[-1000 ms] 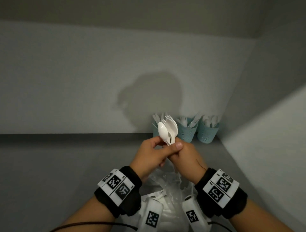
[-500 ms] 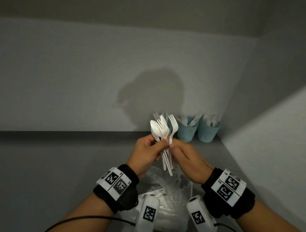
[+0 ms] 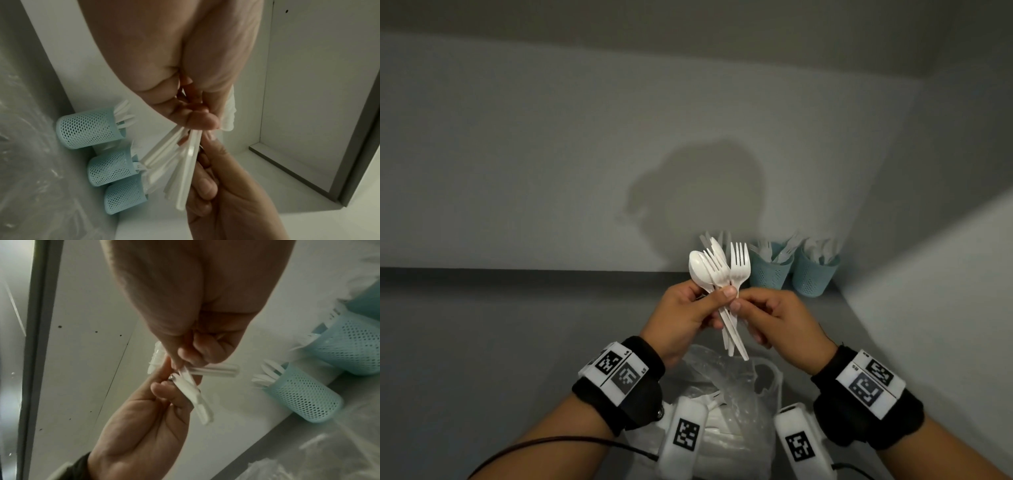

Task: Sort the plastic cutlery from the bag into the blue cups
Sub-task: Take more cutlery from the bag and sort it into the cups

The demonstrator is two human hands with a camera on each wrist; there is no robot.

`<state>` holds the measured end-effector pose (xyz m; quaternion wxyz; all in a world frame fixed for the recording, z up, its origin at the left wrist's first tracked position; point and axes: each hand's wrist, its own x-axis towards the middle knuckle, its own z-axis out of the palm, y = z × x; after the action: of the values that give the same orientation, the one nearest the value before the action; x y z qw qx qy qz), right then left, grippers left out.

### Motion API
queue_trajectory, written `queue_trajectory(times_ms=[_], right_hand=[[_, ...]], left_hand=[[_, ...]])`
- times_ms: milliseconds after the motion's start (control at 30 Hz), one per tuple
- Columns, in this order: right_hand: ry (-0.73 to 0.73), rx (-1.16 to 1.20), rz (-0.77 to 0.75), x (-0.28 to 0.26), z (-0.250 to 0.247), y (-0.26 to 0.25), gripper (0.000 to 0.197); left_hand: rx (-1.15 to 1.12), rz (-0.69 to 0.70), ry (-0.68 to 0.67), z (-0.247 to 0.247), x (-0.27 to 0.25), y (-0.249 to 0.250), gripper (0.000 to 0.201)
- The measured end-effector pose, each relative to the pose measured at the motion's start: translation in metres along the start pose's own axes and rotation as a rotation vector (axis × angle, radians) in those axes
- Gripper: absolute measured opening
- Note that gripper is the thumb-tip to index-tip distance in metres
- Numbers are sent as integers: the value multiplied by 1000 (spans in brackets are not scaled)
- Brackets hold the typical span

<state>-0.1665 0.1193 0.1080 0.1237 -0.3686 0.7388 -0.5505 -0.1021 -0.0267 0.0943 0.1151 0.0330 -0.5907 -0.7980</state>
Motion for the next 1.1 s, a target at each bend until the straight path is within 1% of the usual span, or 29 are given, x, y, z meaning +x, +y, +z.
queue_trajectory(times_ms=[100,133,200,300,333,400,467,533,600,700,833,900,967,1033,1100], right_hand=[[84,55,14,-1,2,-1,11],[112,72,4,-2,3,-1,13],[118,100,-6,-3,3,0,18],[68,63,-10,-3,2,3,22],[48,53,-11,-3,2,4,22],[1,36,-1,-2,3,3,28],[-48,51,42,-2,2,0,33],[-105,75,87,-1,1,-3,29],[-149,99,130,-1,1,-3,31],[-133,92,150,0,1,2,34],[-116,1,179,1,2,7,45],[-130,-4,197,1,2,3,44],[-159,10,204,0,3,1,38],[-174,-30,176,-1,4,4,36],[-176,-66,145,-2,5,7,39]], left_hand=[[-5,-5,-5,1,-1,-1,14],[0,-4,-13,0,-1,-1,15],[5,0,-41,-1,-1,0,19],[13,14,-104,-3,-3,3,32],[19,19,-122,-3,-3,3,32],[28,36,-137,-2,-3,3,24],[45,53,-121,1,-3,0,16],[71,72,-91,3,-3,-2,12],[95,87,-69,5,-3,-4,11],[146,100,-80,8,-2,-4,10],[164,75,-70,6,1,-6,8],[155,52,-75,5,2,-6,8],[158,39,-88,5,1,-6,9],[154,32,-95,5,0,-8,9],[151,23,-103,3,0,-9,8]])
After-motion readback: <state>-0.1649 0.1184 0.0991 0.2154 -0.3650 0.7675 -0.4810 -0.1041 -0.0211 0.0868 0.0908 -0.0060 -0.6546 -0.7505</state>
